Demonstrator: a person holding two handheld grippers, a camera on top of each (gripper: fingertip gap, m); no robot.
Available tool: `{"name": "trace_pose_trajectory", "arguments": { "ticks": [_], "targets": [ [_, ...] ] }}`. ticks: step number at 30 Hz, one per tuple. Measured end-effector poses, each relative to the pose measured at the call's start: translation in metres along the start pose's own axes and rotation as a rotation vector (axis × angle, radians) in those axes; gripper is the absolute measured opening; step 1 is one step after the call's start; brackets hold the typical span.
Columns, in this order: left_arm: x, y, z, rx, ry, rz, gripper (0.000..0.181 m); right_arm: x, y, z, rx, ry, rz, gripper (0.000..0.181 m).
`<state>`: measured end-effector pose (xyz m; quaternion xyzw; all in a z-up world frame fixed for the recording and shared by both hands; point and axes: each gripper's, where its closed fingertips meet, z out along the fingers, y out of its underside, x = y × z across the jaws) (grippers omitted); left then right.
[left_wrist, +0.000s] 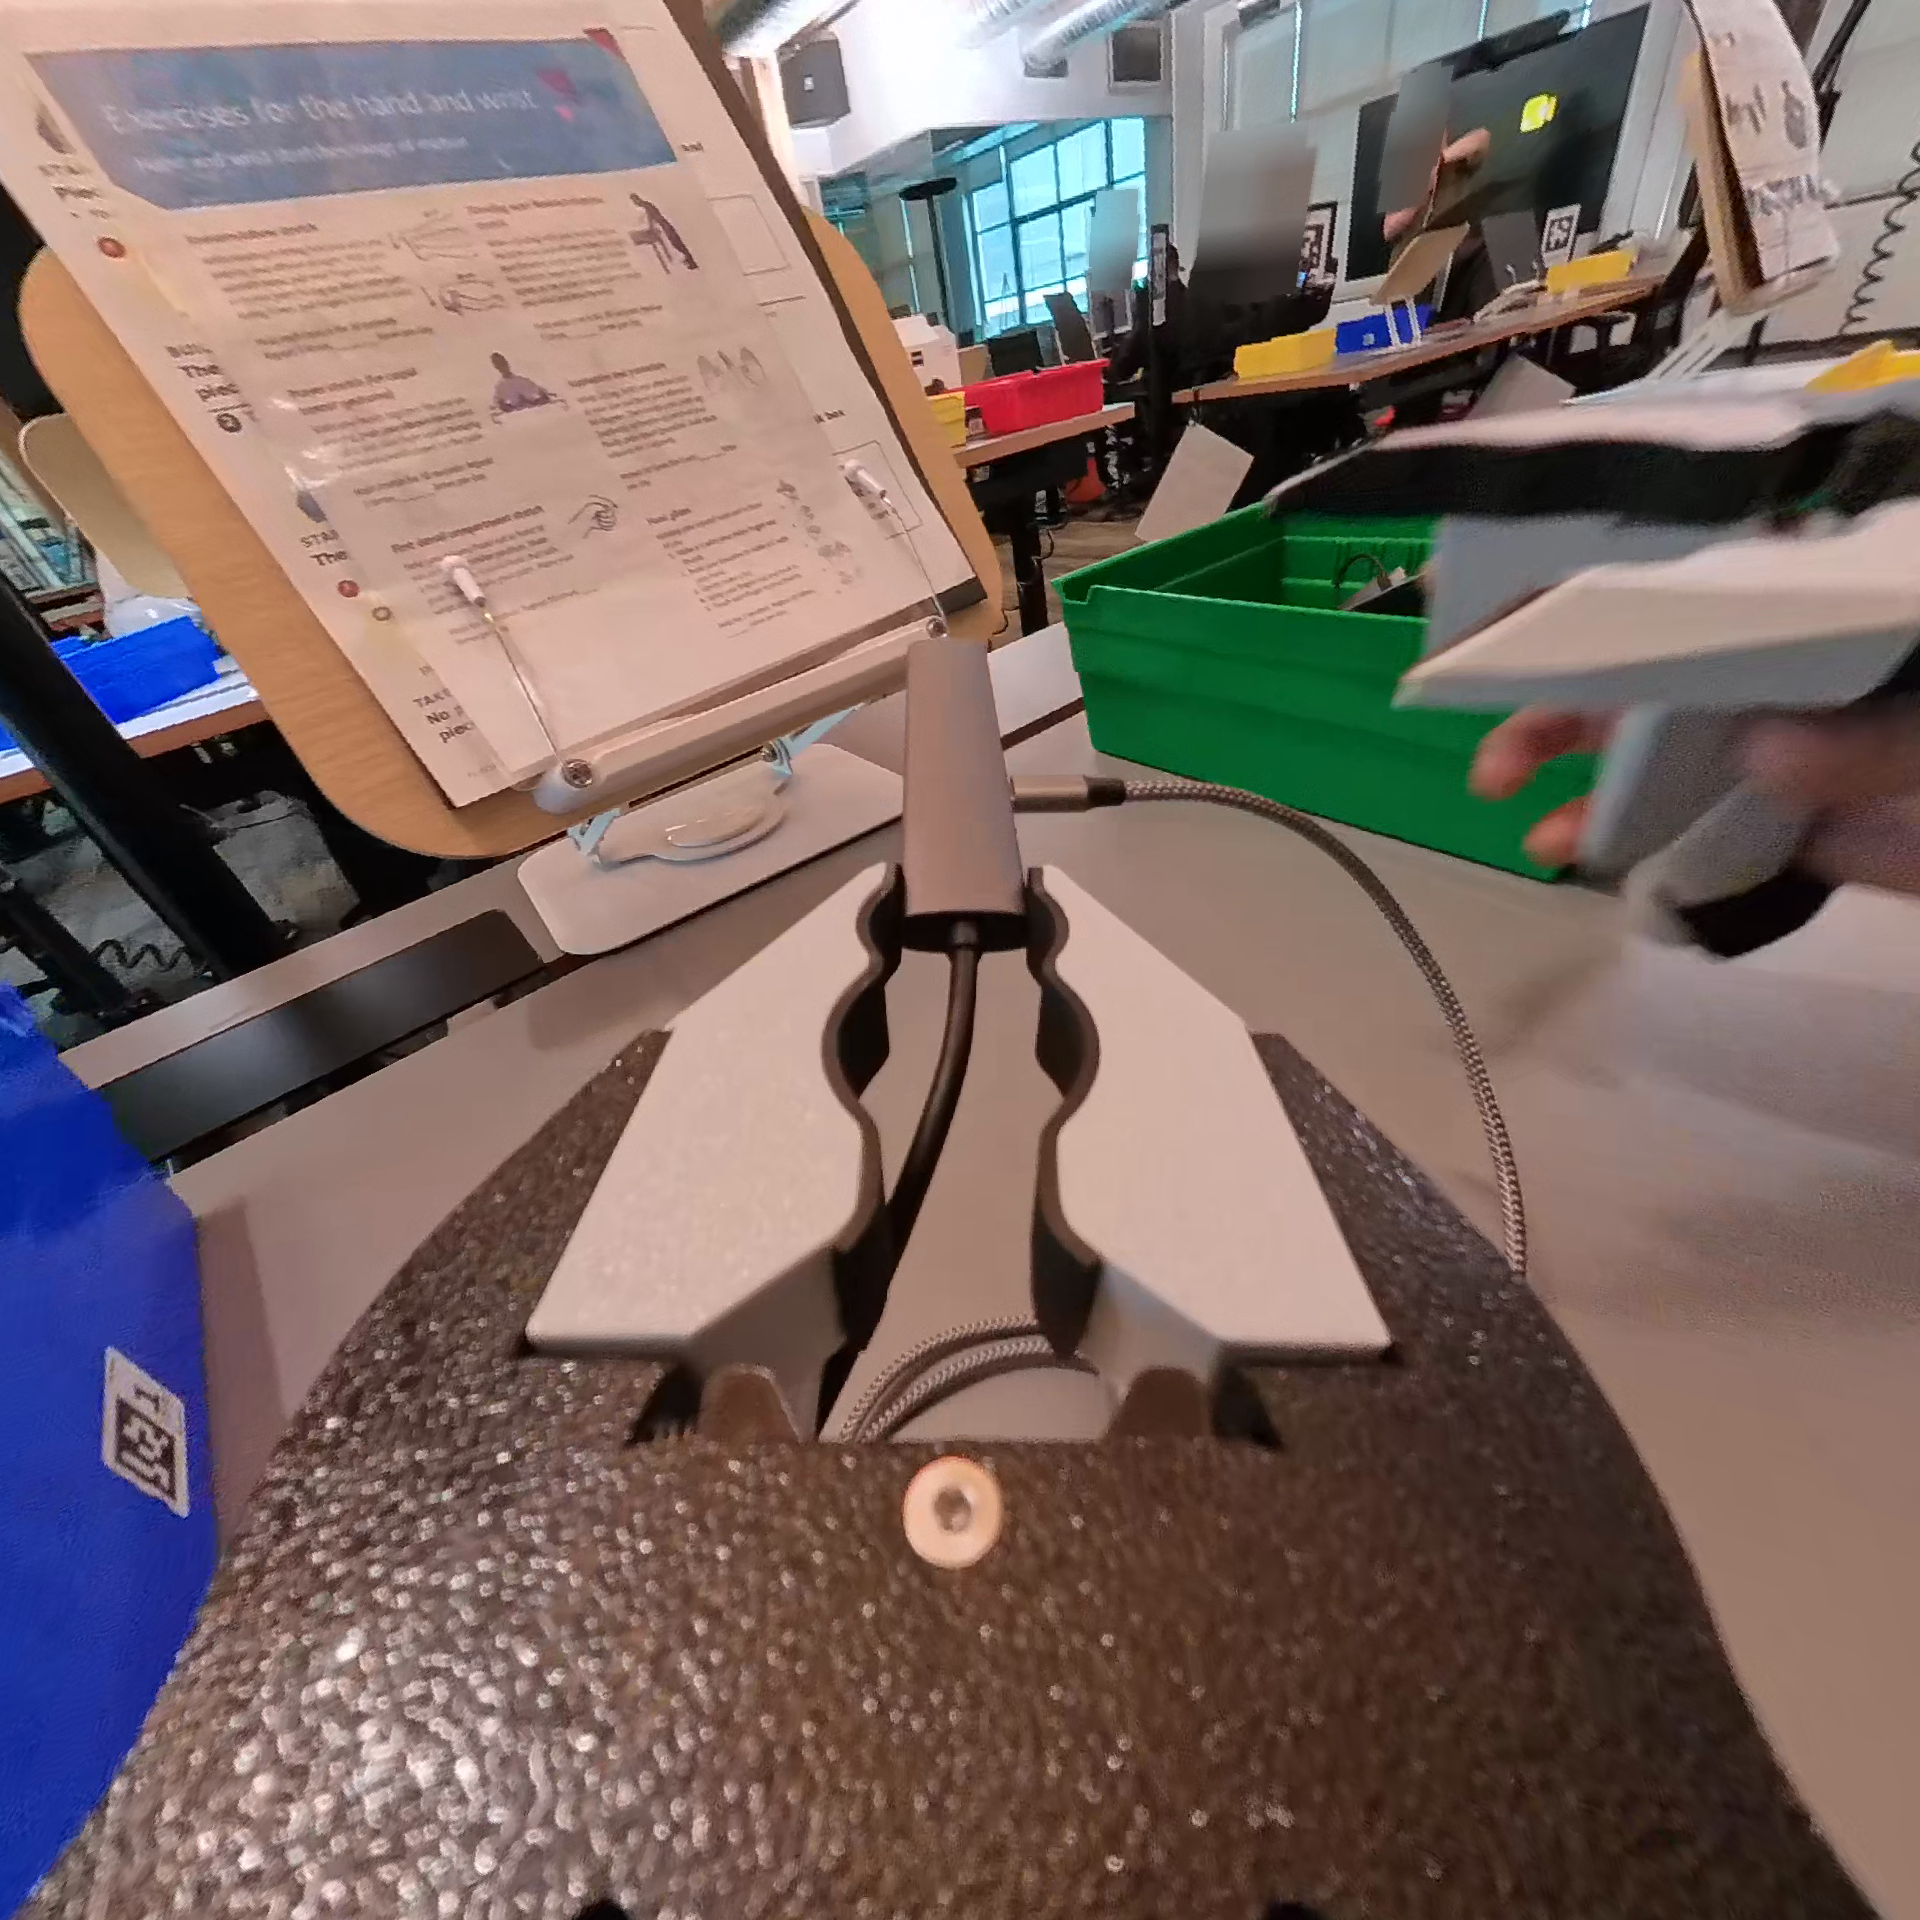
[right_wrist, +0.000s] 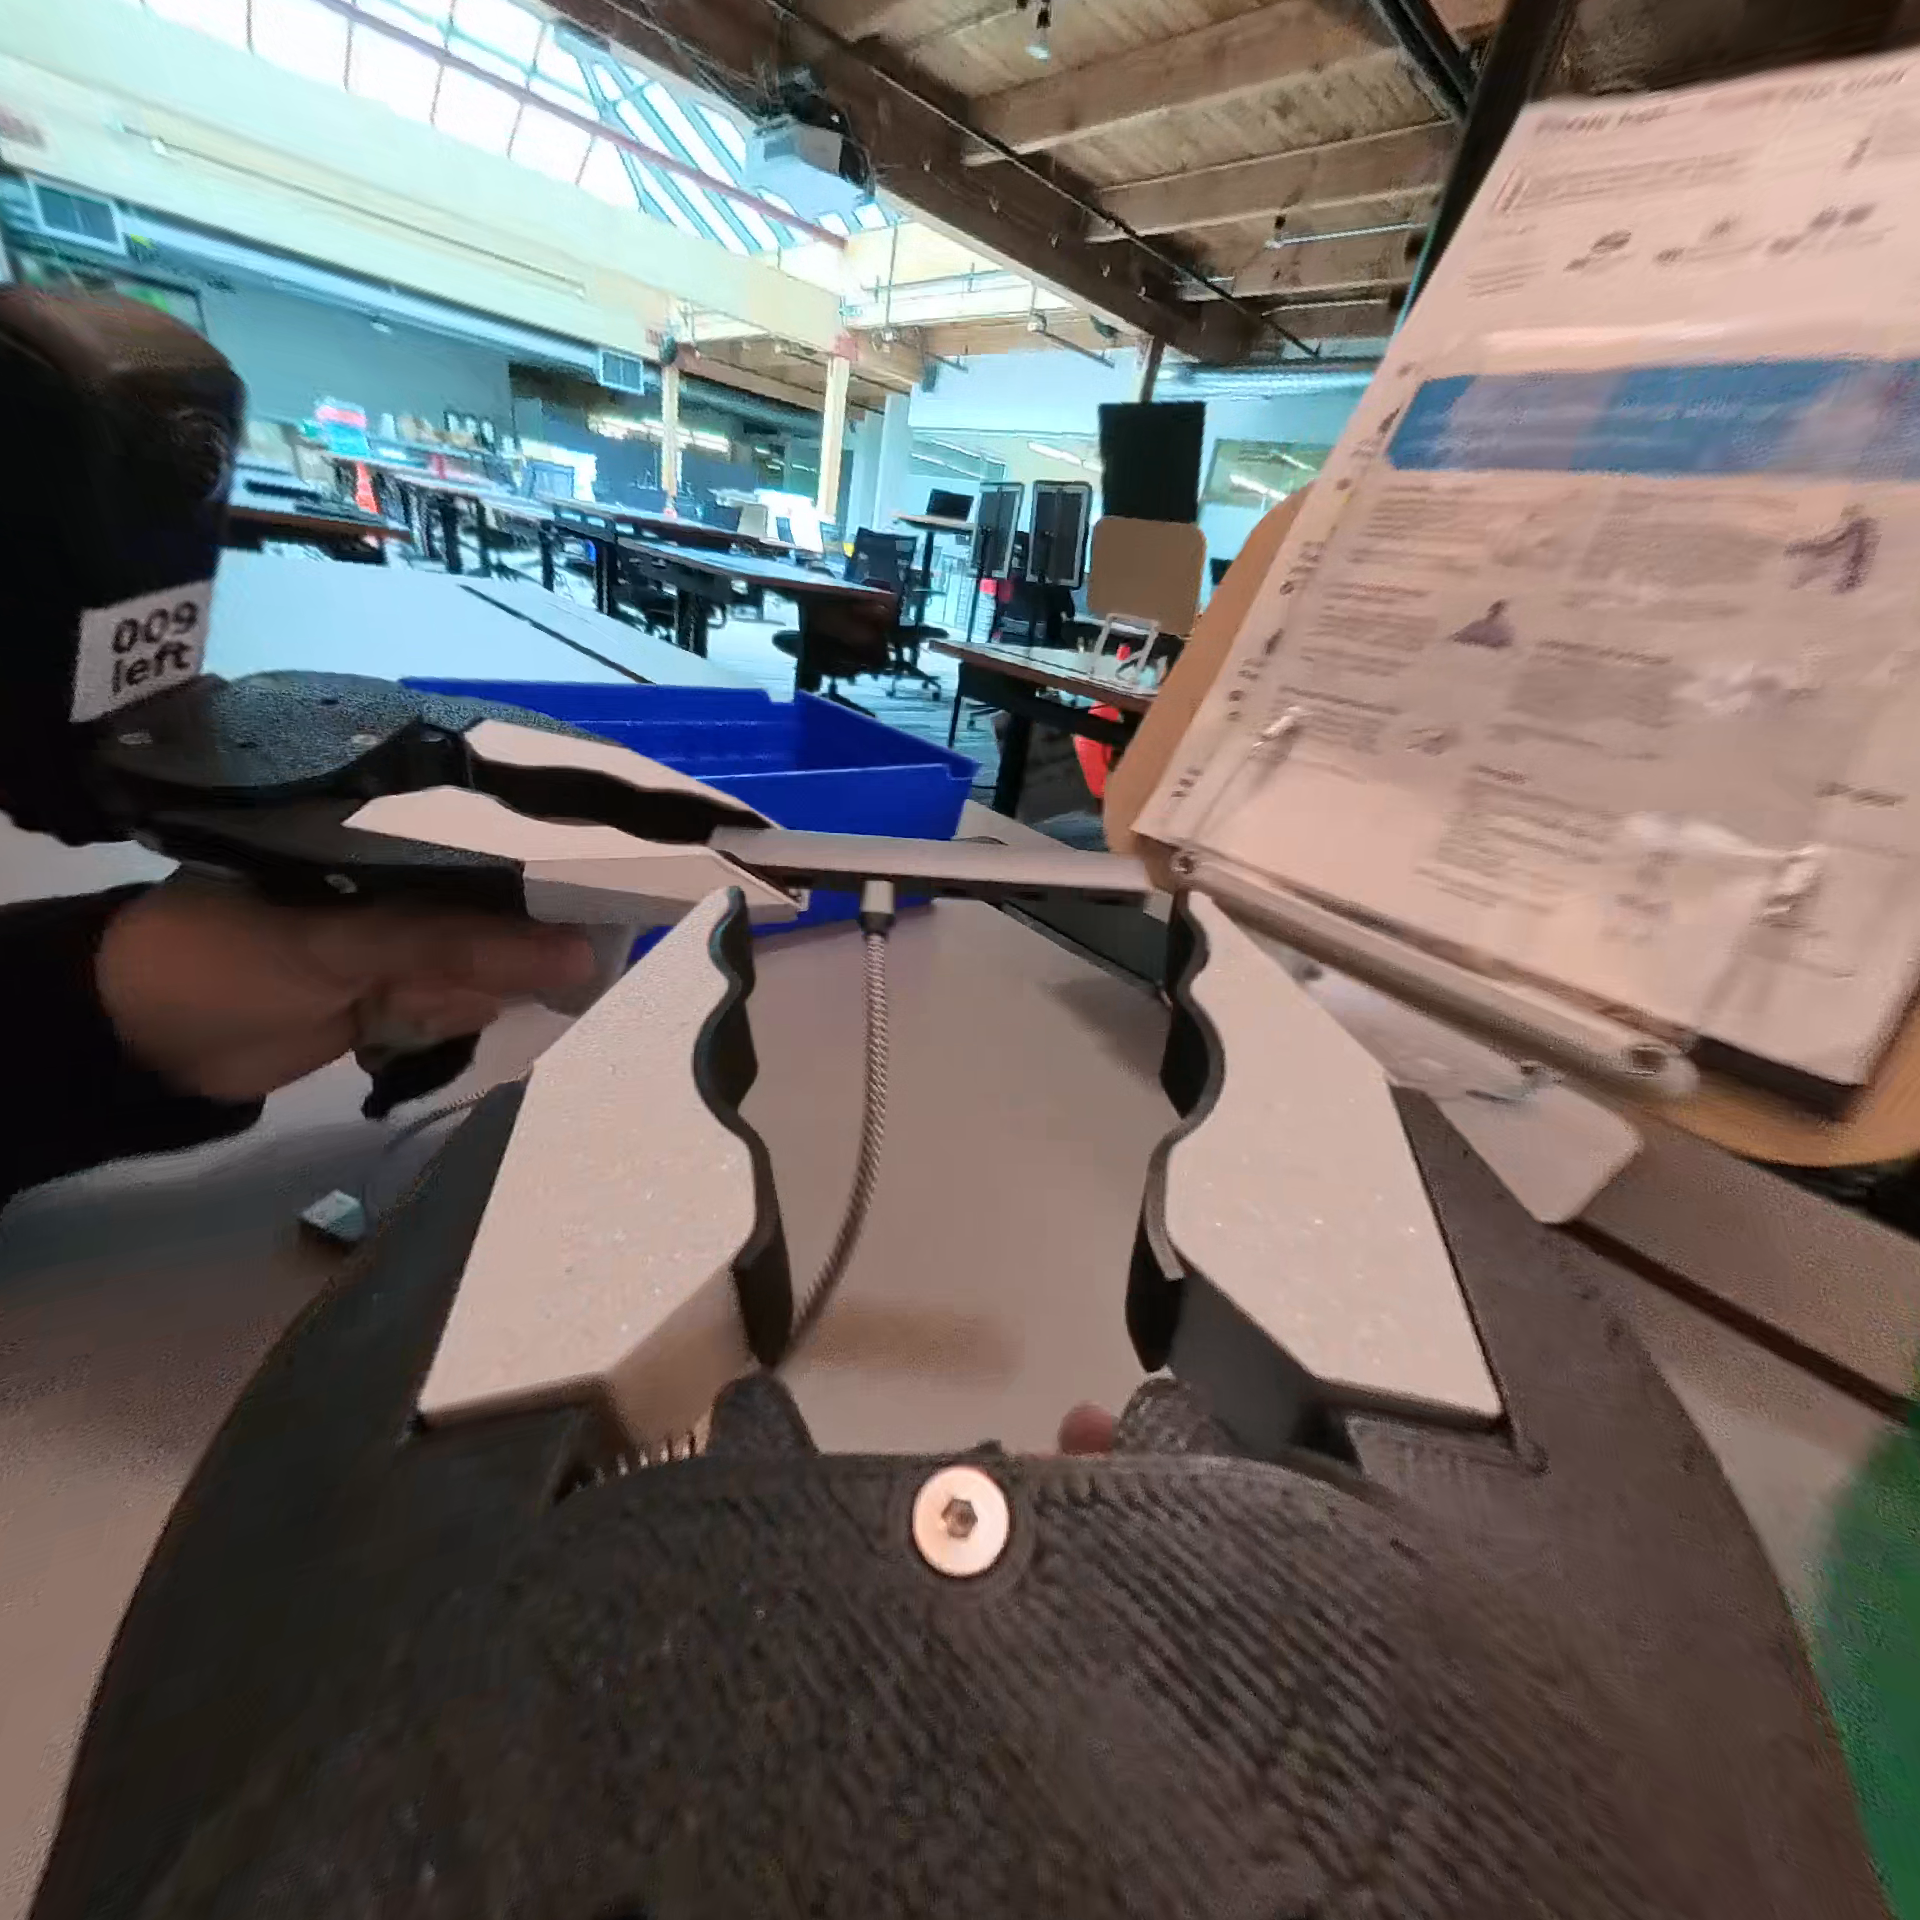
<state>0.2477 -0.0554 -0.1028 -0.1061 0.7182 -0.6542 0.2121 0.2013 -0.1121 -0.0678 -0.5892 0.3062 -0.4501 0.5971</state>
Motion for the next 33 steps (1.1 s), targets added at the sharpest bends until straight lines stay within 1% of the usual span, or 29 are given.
{"name": "trace_pose_trajectory", "arguments": {
  "ticks": [1, 2, 4, 6, 7, 12, 15, 17, 23, 26, 30, 31, 32, 33],
  "targets": [
    [0.002, 0.000, 0.000, -0.001, 0.011, 0.004, 0.021, -0.007, 0.007, 0.011, 0.004, -0.015, 0.008, 0.078],
    [0.004, 0.001, 0.001, -0.004, 0.023, 0.004, 0.021, -0.013, 0.013, 0.020, 0.003, -0.028, 0.000, 0.072],
    [0.006, 0.003, 0.001, -0.014, 0.034, -0.010, 0.021, -0.016, 0.023, 0.030, -0.008, -0.013, -0.015, 0.057],
    [0.008, 0.002, 0.002, -0.015, 0.050, -0.029, 0.021, -0.022, 0.028, 0.033, -0.001, -0.033, -0.009, 0.037],
    [0.010, 0.002, 0.002, -0.012, 0.057, -0.038, 0.021, -0.021, 0.031, 0.032, -0.006, -0.021, -0.002, 0.032],
    [0.020, 0.002, 0.005, -0.022, 0.086, -0.021, 0.021, -0.016, 0.027, 0.028, 0.031, -0.009, 0.052, 0.016],
    [0.023, 0.002, 0.005, -0.019, 0.091, -0.017, 0.021, -0.017, 0.032, 0.030, 0.006, -0.017, 0.058, 0.010],
    [0.022, 0.003, 0.005, -0.020, 0.083, -0.012, 0.021, -0.017, 0.034, 0.031, -0.004, -0.005, 0.051, 0.009],
    [0.021, 0.004, 0.005, -0.022, 0.079, -0.012, 0.021, -0.016, 0.036, 0.032, -0.002, -0.001, 0.073, 0.008],
    [0.020, 0.003, 0.005, -0.020, 0.072, -0.021, 0.021, -0.017, 0.034, 0.033, -0.026, -0.010, 0.138, 0.008],
    [0.008, -0.009, -0.002, 0.017, -0.024, -0.012, 0.022, -0.022, 0.026, 0.038, -0.028, 0.021, 0.134, 0.008],
    [-0.021, -0.009, -0.008, 0.026, -0.182, -0.034, 0.021, -0.024, 0.026, 0.034, -0.036, 0.010, 0.109, 0.008],
    [-0.050, -0.010, -0.021, 0.043, -0.283, -0.043, 0.021, -0.022, 0.026, 0.026, -0.030, 0.025, 0.109, 0.008],
    [-0.068, -0.013, -0.032, 0.067, -0.301, -0.118, 0.021, -0.016, 0.024, 0.018, -0.009, 0.051, 0.134, 0.008]
  ]
}}
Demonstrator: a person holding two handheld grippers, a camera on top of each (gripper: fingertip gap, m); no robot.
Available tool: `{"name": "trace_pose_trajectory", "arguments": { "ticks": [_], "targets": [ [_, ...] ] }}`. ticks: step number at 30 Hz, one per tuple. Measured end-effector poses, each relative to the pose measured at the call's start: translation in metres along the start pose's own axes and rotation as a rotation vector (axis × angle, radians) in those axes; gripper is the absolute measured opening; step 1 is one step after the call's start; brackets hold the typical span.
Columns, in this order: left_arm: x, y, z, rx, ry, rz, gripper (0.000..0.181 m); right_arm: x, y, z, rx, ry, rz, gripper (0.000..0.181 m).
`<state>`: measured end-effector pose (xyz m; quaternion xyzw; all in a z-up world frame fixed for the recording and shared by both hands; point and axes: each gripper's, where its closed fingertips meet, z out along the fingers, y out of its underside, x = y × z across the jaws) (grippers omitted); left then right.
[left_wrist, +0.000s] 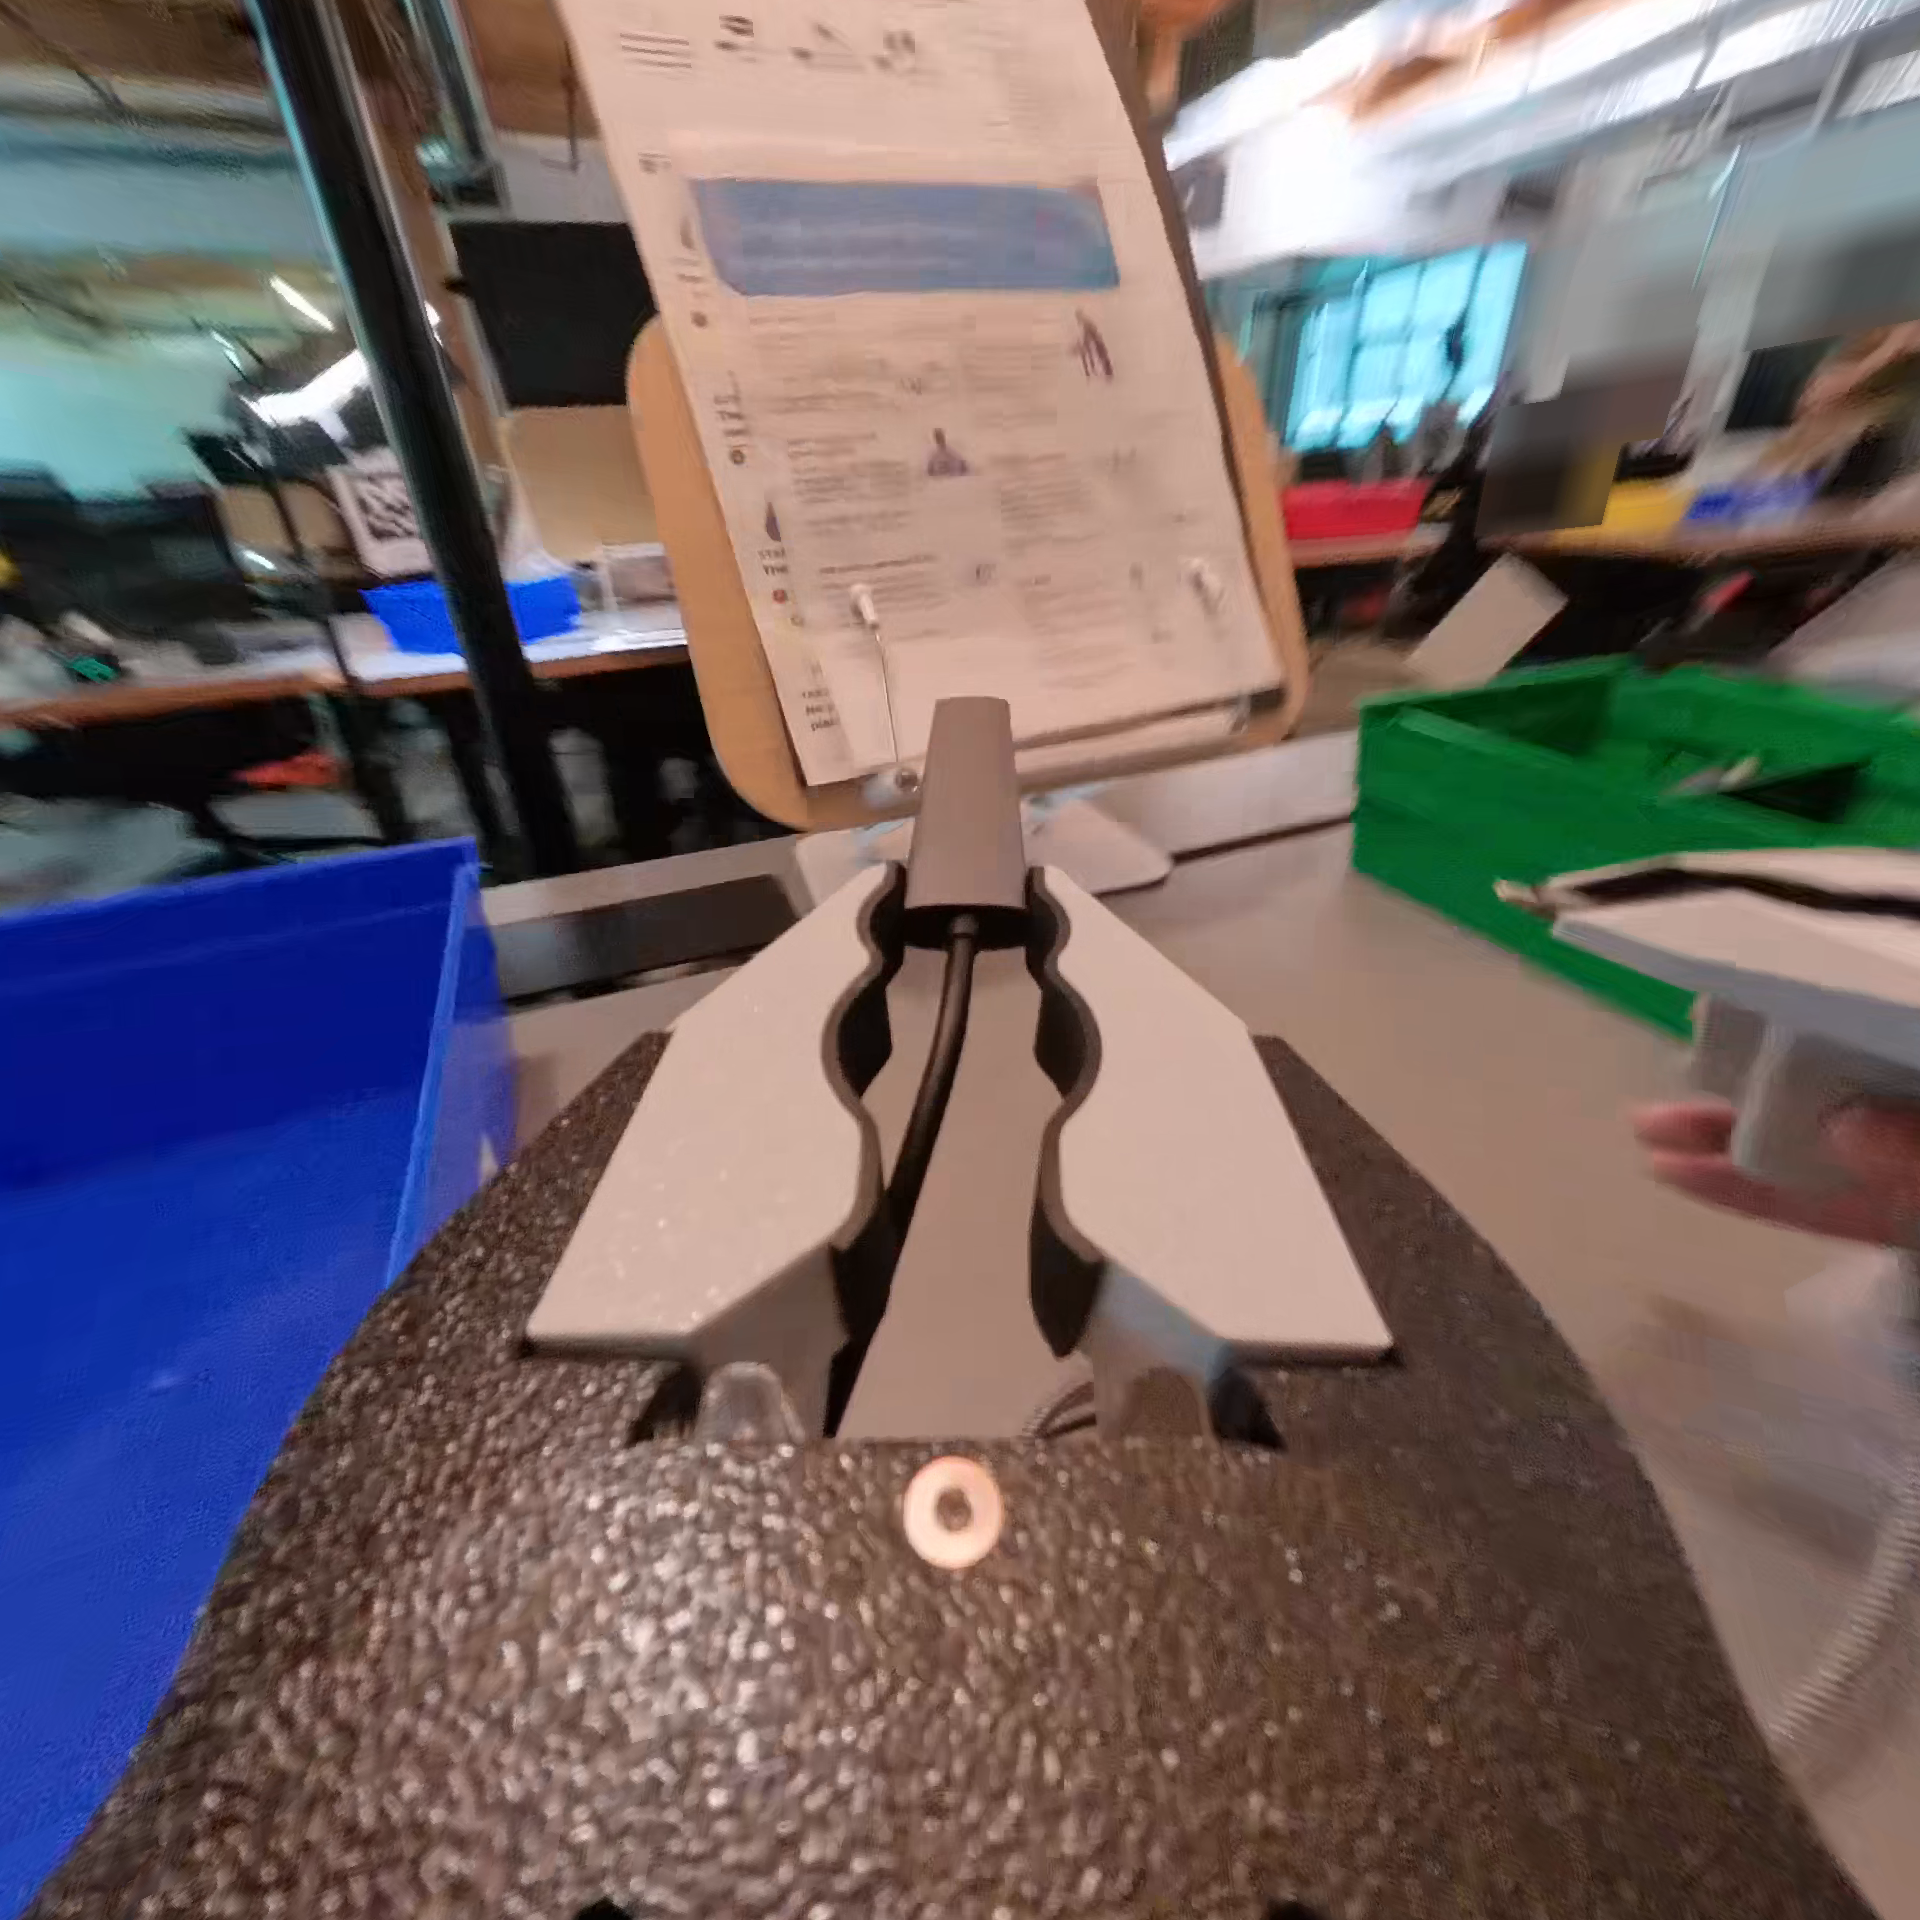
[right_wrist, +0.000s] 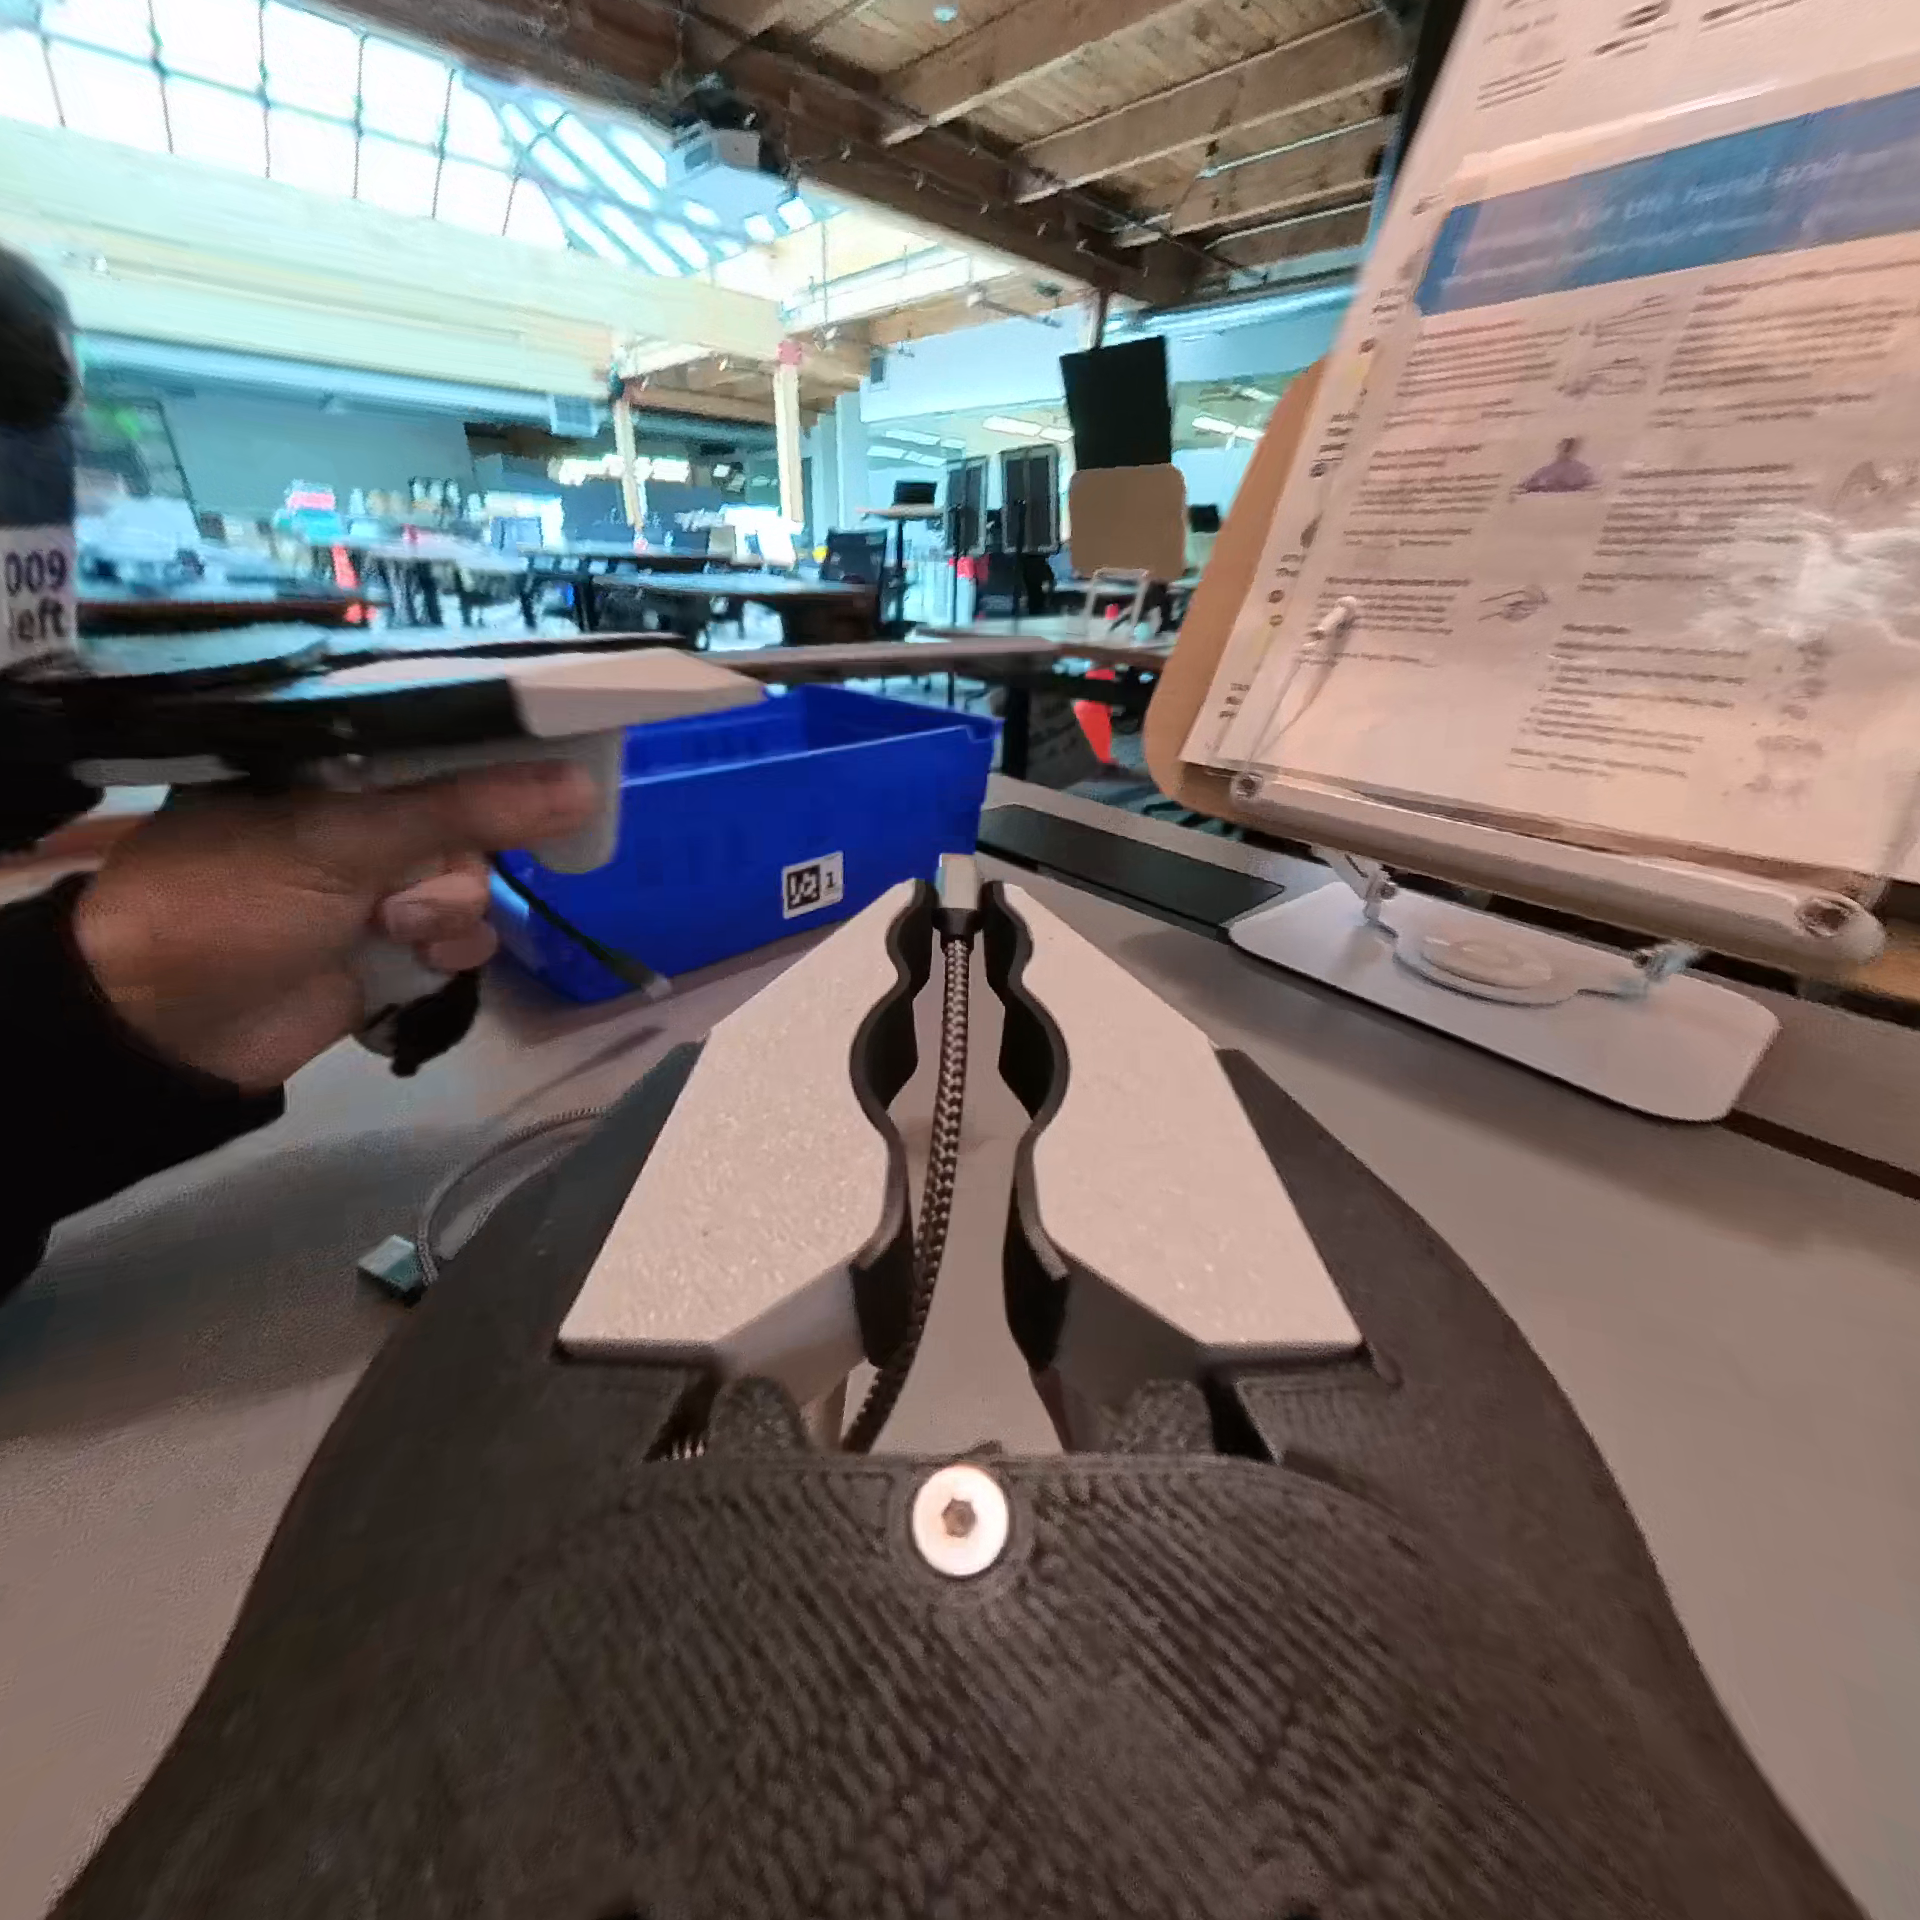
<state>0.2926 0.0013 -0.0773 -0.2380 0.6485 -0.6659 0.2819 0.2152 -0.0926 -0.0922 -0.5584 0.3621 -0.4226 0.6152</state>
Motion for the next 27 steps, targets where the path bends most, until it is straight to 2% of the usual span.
{"name": "trace_pose_trajectory", "arguments": {
  "ticks": [2, 5, 7, 11, 16, 19, 22, 27],
  "targets": [
    [-0.004, -0.010, -0.009, 0.076, 0.062, -0.082, 0.021, 0.008, -0.006, -0.008, 0.035, -0.014, 0.022, 0.008],
    [0.017, -0.011, -0.004, 0.084, 0.093, 0.024, 0.021, 0.018, -0.045, -0.025, 0.151, -0.006, -0.053, 0.008],
    [0.023, -0.015, -0.005, 0.106, 0.089, 0.089, 0.021, 0.030, -0.073, -0.046, 0.203, 0.055, -0.116, 0.008],
    [0.015, -0.015, -0.006, 0.101, 0.055, 0.110, 0.021, 0.034, -0.125, -0.080, 0.213, 0.050, -0.142, 0.008],
    [0.014, -0.009, -0.004, 0.071, 0.075, 0.066, 0.021, 0.014, -0.180, -0.081, 0.093, -0.080, -0.261, 0.008],
    [0.015, -0.008, -0.004, 0.062, 0.091, 0.053, 0.021, 0.012, -0.226, -0.092, 0.081, -0.109, -0.274, 0.008],
    [0.015, -0.006, -0.003, 0.053, 0.107, 0.023, 0.021, 0.040, -0.267, -0.108, 0.058, -0.015, -0.306, 0.008],
    [0.020, -0.004, -0.001, 0.047, 0.141, -0.006, 0.021, 0.123, -0.312, -0.130, 0.002, 0.187, -0.466, 0.008]
  ]
}}
